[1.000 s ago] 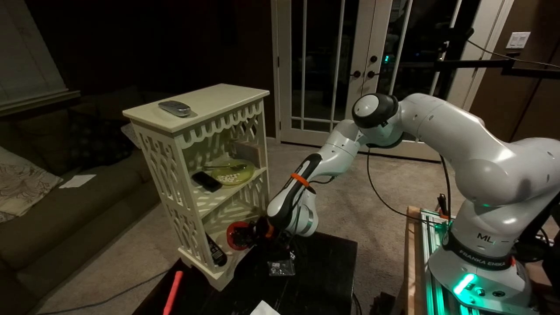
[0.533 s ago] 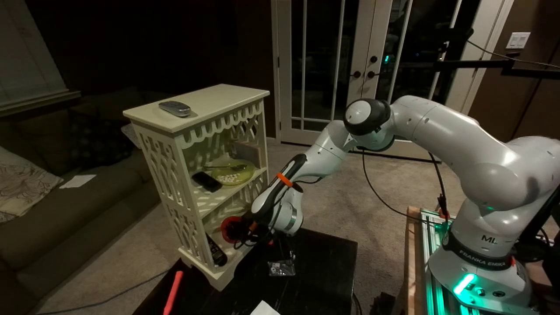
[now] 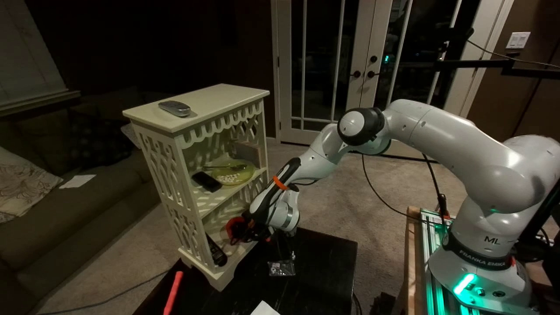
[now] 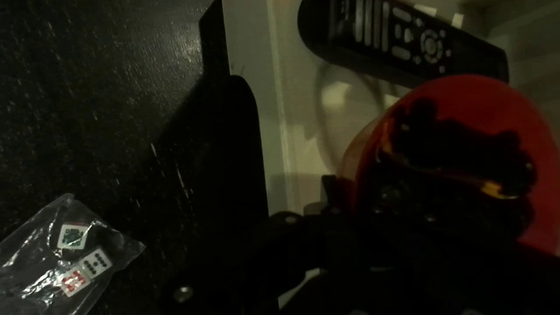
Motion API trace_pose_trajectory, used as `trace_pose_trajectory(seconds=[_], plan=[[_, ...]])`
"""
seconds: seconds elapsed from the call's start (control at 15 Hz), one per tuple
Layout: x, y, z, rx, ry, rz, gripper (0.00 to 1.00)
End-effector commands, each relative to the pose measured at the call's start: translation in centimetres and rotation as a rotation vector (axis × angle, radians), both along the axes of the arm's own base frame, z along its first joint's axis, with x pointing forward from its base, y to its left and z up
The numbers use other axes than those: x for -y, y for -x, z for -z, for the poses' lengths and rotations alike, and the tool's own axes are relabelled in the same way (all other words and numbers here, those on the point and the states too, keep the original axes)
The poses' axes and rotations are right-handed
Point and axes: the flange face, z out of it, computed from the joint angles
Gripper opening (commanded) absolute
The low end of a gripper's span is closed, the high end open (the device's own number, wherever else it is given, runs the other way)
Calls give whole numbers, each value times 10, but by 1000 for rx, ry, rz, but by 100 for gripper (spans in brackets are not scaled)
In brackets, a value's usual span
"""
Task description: Put the red bowl in the bottom shelf
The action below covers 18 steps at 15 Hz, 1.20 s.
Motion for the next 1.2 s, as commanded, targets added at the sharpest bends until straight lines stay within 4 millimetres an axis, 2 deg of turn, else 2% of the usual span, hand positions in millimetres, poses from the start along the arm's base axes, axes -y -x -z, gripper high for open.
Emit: trace_pose_trajectory(seconds=[0.0, 0.2, 0.4, 0.47, 0.6, 0.93, 1.13], plan=[[1, -10, 20, -21, 1, 4, 1], [-6, -11, 30, -21, 10, -33, 1], [-17, -13, 31, -4, 26, -49, 1], [-20, -14, 31, 6, 38, -53, 29], [-22, -17, 28, 26, 47, -59, 36], [-27, -19, 11, 101, 101, -78, 70], [-33, -3, -2, 116, 180, -162, 91]])
